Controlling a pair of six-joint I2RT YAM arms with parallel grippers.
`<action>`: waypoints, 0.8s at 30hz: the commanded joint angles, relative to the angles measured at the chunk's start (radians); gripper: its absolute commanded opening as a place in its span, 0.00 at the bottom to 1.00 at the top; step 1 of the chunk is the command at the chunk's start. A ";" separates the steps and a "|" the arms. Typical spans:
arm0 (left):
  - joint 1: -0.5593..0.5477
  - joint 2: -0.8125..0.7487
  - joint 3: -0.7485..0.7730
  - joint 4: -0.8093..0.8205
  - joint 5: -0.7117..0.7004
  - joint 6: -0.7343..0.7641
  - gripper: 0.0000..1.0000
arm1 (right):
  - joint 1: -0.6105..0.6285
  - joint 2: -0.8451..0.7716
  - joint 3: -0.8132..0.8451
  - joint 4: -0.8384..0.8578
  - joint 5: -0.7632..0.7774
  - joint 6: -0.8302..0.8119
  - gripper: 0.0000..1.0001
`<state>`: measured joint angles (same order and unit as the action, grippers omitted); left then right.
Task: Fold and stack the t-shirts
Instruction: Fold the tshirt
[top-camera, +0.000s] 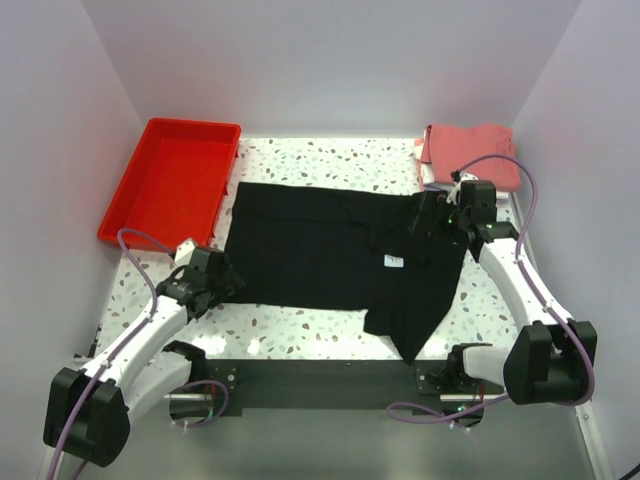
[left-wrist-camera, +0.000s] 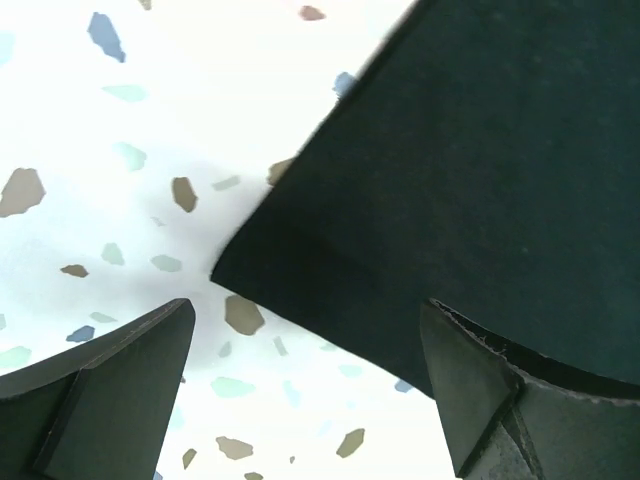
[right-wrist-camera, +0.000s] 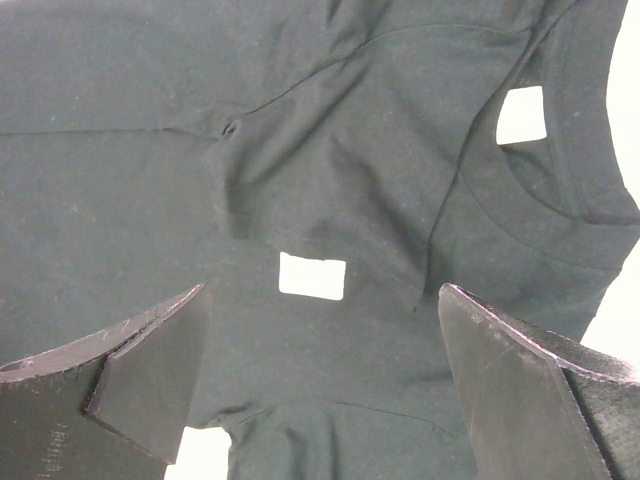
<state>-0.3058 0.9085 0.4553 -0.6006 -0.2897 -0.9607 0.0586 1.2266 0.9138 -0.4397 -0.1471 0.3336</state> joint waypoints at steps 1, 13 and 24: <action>0.013 0.009 -0.020 0.031 -0.062 -0.039 1.00 | -0.002 0.013 -0.004 0.029 -0.029 0.012 0.99; 0.025 0.104 -0.049 0.104 -0.080 -0.041 0.54 | -0.002 0.031 -0.003 0.022 -0.026 0.010 0.99; 0.030 0.141 -0.055 0.134 -0.046 -0.030 0.00 | -0.002 0.033 -0.001 0.012 -0.023 0.008 0.99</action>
<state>-0.2817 1.0412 0.4187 -0.4835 -0.3462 -0.9867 0.0586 1.2575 0.9119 -0.4408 -0.1532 0.3367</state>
